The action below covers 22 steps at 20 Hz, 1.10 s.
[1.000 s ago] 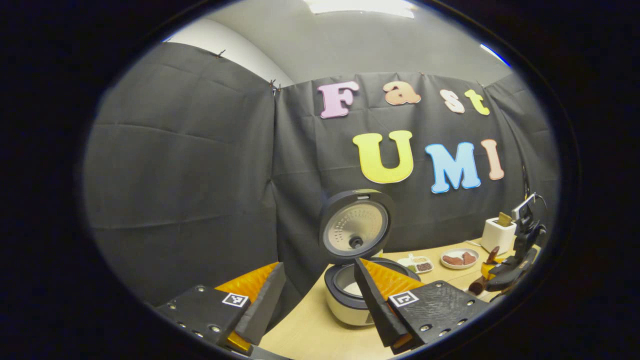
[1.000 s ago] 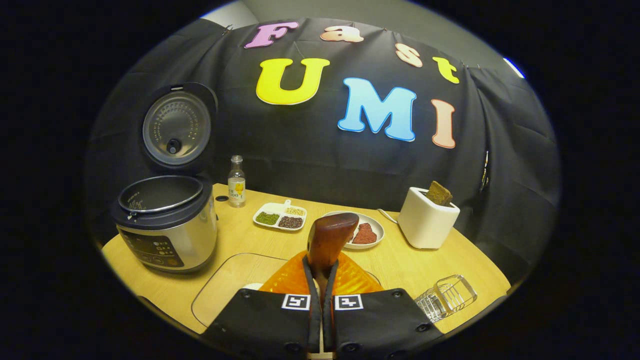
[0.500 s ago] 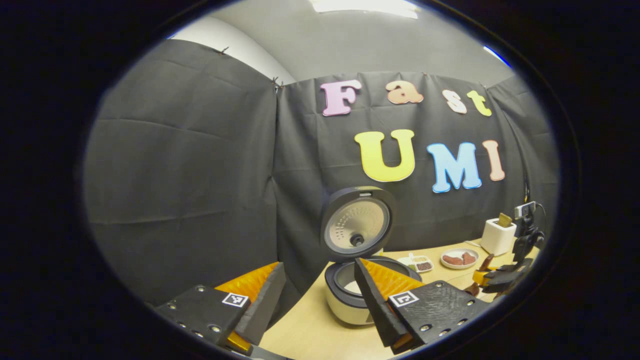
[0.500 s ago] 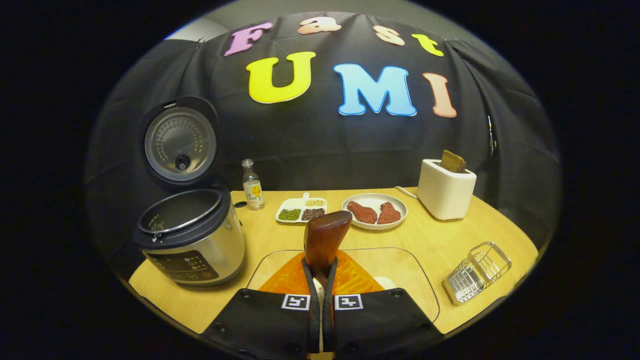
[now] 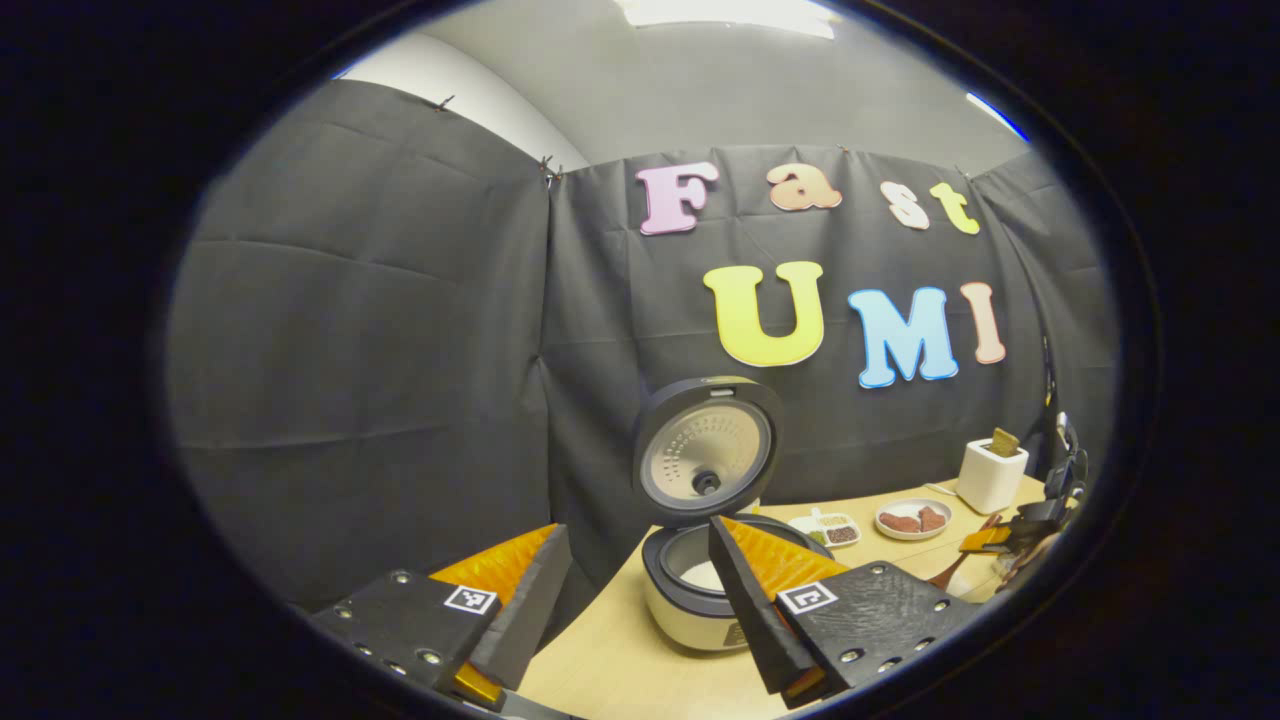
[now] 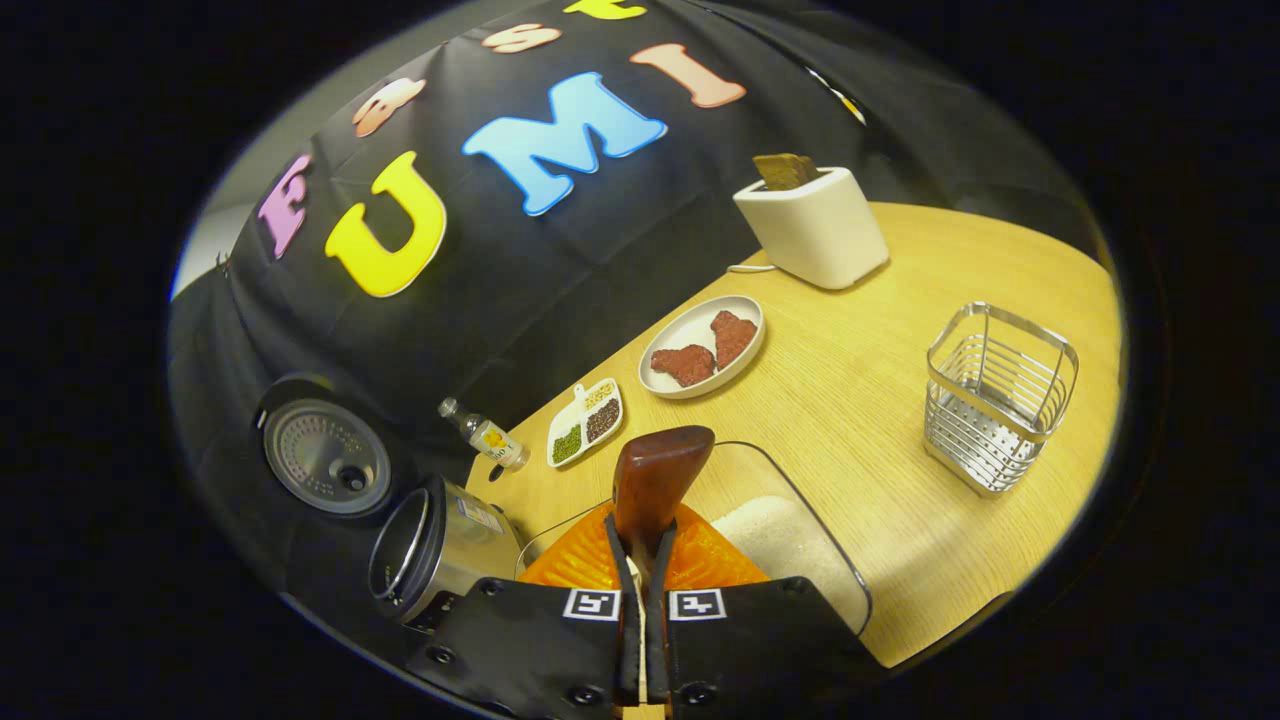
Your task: Close the left gripper, press the button to open the rice cooker; take a wooden spoon from the chopstick holder with the right hand, scoop a spoonful of rice and pour it into the rice cooker, then put the wooden spoon back into the chopstick holder.
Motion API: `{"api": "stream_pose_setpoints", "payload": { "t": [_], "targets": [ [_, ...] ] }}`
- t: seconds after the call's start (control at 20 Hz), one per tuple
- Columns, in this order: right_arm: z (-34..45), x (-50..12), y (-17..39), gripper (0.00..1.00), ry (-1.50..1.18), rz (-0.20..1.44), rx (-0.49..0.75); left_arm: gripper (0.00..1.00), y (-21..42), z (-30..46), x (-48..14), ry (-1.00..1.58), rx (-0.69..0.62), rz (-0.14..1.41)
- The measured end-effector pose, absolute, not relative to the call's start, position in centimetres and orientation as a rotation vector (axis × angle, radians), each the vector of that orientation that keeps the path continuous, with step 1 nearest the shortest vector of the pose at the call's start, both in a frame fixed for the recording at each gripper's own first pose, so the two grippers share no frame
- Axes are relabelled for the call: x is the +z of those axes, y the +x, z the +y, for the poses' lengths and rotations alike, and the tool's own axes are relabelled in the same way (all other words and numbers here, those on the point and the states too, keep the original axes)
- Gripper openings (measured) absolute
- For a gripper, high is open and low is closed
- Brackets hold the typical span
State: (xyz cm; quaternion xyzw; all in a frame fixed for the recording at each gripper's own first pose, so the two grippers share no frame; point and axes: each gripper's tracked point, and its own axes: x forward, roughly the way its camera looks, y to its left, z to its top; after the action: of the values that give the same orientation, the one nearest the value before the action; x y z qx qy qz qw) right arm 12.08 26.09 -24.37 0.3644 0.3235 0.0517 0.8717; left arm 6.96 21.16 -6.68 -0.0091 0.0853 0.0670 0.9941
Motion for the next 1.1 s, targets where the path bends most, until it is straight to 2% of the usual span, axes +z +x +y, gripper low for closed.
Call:
{"api": "stream_pose_setpoints", "payload": {
  "t": [0.3, 0.35, 0.4, 0.7, 0.8, 0.85, 0.9, 1.1],
  "targets": [
    [23.3, -23.9, 12.0, 0.04, 1.011, 0.689, 0.066, 0.84, 7.1, 19.3, -5.6, -0.003, 0.112, 0.160],
    [23.0, -23.6, 12.0, 0.07, 1.052, 0.691, 0.062, 0.86, 6.9, 19.0, -5.4, -0.002, 0.108, 0.156],
    [22.8, -23.4, 12.0, 0.04, 1.091, 0.690, 0.056, 0.84, 6.9, 18.7, -5.1, -0.001, 0.103, 0.152],
    [21.8, -21.2, 12.1, 0.04, 1.387, 0.696, 0.041, 0.84, 6.6, 17.9, -4.8, -0.010, 0.095, 0.142],
    [22.4, -20.1, 12.4, 0.04, 1.443, 0.697, 0.053, 0.84, 6.4, 18.2, -4.8, -0.018, 0.102, 0.138],
    [22.9, -19.4, 12.6, 0.00, 1.446, 0.697, 0.066, 0.84, 6.3, 18.4, -4.9, -0.021, 0.107, 0.138],
    [23.5, -18.5, 12.7, 0.04, 1.445, 0.693, 0.084, 0.84, 6.2, 18.7, -4.9, -0.024, 0.114, 0.137],
    [27.9, -14.8, 14.1, 0.04, 1.474, 0.688, 0.175, 0.84, 5.3, 20.6, -5.4, -0.027, 0.145, 0.139]
  ]
}}
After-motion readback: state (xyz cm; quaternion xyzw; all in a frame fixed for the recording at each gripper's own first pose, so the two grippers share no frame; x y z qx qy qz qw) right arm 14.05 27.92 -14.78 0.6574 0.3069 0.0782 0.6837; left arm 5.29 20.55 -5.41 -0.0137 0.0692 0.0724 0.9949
